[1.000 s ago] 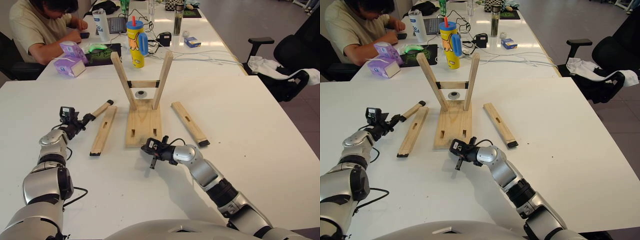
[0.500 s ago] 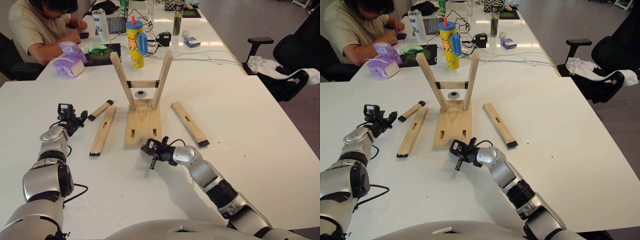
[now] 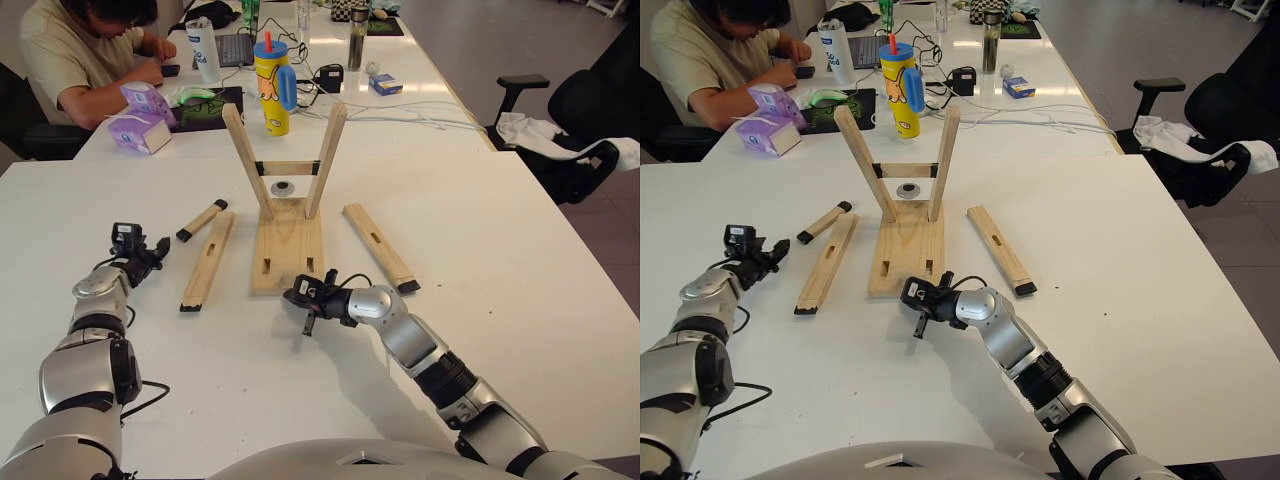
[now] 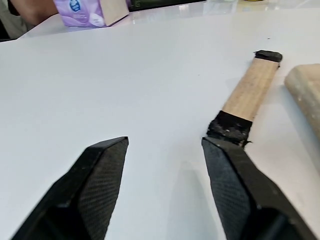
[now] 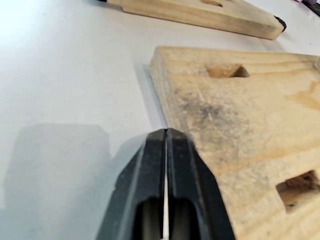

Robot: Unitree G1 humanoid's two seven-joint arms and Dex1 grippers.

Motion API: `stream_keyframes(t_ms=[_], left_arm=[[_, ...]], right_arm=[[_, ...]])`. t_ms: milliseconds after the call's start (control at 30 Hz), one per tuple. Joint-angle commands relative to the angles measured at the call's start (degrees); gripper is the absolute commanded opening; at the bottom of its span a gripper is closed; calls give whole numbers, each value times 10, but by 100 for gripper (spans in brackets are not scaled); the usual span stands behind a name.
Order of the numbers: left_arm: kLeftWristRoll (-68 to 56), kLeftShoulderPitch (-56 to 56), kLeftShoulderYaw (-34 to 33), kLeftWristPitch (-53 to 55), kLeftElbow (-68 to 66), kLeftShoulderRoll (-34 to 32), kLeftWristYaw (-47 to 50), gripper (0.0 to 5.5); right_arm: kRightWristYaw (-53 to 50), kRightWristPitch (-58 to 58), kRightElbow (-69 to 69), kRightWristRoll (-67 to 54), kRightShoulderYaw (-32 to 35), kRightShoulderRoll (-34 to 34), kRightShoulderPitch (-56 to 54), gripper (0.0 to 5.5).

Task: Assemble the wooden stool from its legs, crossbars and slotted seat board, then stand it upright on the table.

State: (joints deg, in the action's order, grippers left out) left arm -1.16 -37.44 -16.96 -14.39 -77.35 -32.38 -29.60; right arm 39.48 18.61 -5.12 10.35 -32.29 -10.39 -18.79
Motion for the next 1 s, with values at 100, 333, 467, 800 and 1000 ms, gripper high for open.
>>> stream_keyframes(t_ms=[100,333,467,800,1000], left_arm=[[14,-16,13,-4,2,16,0,276],[13,-26,12,7,0,11,6,276],[13,-26,10,13,-2,9,9,276],[15,-22,9,18,-3,3,18,237],[15,-17,5,23,-4,-4,29,237]], right_arm=[[-9,0,-6,2,4,6,-7,0],[-17,-6,-20,2,7,14,-13,0],[-15,-15,-28,4,6,14,-19,0],[-10,-26,-36,6,5,11,-22,0],[-7,-29,-40,5,7,10,-26,0]])
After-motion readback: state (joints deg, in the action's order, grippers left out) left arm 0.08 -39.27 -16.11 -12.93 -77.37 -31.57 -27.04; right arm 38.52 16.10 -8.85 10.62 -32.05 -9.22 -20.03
